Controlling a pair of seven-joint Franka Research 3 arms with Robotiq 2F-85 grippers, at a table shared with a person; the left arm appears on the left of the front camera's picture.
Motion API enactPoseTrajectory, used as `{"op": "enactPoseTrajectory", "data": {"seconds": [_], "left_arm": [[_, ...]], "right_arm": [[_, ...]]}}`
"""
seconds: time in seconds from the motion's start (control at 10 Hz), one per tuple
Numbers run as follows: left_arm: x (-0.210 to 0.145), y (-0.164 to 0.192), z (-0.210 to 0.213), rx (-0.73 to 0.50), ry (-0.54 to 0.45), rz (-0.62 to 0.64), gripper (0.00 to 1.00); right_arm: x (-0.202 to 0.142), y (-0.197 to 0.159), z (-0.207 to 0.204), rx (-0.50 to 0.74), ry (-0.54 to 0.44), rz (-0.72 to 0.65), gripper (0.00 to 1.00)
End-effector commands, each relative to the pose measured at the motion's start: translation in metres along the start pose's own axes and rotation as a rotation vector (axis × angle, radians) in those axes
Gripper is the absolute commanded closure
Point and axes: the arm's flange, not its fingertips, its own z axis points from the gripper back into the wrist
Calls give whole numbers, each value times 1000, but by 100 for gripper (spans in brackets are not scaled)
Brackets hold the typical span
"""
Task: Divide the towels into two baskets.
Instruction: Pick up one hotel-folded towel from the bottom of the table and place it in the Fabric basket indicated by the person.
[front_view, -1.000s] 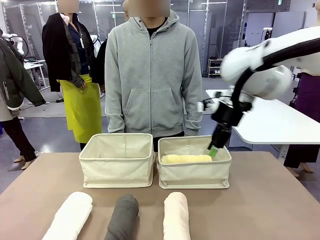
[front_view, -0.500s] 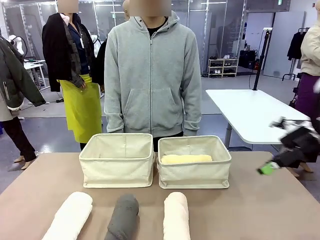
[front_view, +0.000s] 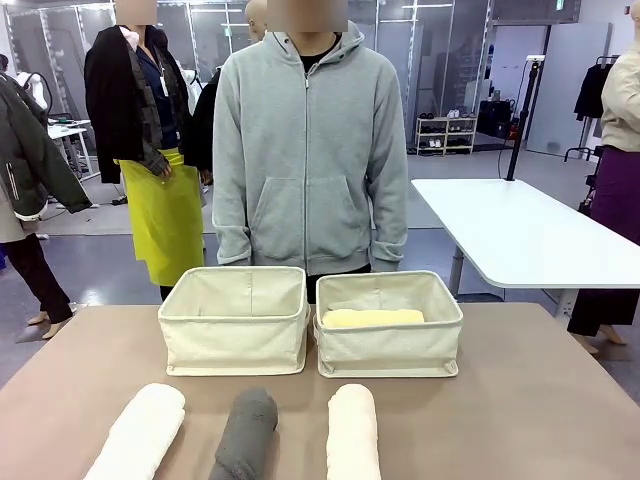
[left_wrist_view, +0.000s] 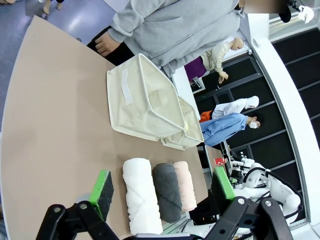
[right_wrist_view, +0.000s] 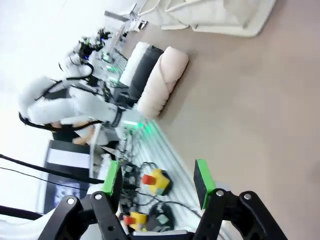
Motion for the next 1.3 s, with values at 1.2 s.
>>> {"op": "enactPoseTrajectory", "data": {"seconds": [1.2], "left_arm": [[1, -1, 2, -11, -3, -3, 0]], "right_arm": [[-10, 4, 17, 35, 52, -142, 27]]}}
